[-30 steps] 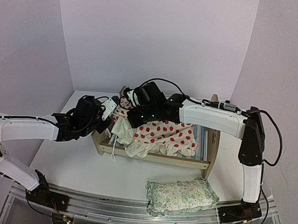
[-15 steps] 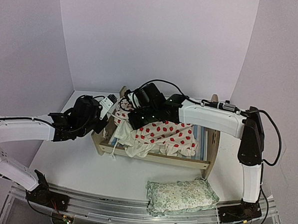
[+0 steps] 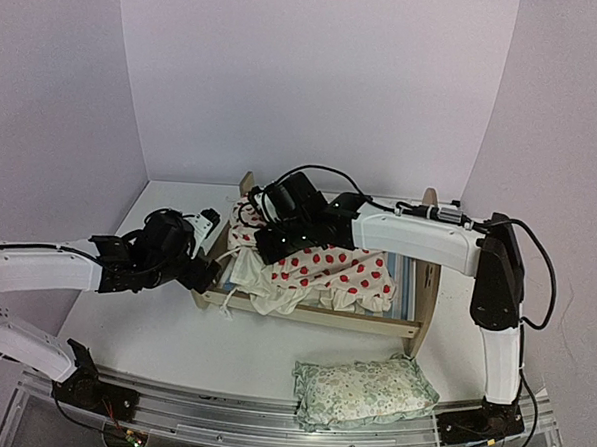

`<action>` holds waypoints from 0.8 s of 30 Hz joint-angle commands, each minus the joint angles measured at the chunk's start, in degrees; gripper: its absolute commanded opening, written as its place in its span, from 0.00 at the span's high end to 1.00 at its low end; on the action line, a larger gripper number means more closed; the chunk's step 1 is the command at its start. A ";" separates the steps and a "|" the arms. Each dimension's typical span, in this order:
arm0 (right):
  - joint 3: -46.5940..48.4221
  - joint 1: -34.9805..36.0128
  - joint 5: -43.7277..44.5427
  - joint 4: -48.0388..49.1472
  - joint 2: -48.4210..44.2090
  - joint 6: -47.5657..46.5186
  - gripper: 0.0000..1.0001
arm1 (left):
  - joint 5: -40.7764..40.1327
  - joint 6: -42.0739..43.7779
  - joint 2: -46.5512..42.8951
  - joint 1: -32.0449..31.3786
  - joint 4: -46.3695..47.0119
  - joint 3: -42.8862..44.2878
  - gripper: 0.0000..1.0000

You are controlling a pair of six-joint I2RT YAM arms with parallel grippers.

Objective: Set up the pet bed
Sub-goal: Cross the left ropes of the mattress at the bed frame base.

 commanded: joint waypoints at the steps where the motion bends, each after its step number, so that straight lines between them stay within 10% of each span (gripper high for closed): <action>1: 1.43 -0.22 -1.42 -0.45 1.60 1.30 1.00 | 7.13 -8.59 -7.84 0.32 -3.66 3.05 0.01; 11: 6.21 0.42 -5.33 -0.95 6.36 3.29 1.00 | 2.16 -17.26 -20.90 0.36 -1.49 -7.86 0.02; 24: 1.73 0.55 -2.86 -1.11 5.46 3.71 0.75 | 5.76 -16.66 -12.56 0.44 9.52 -12.58 0.38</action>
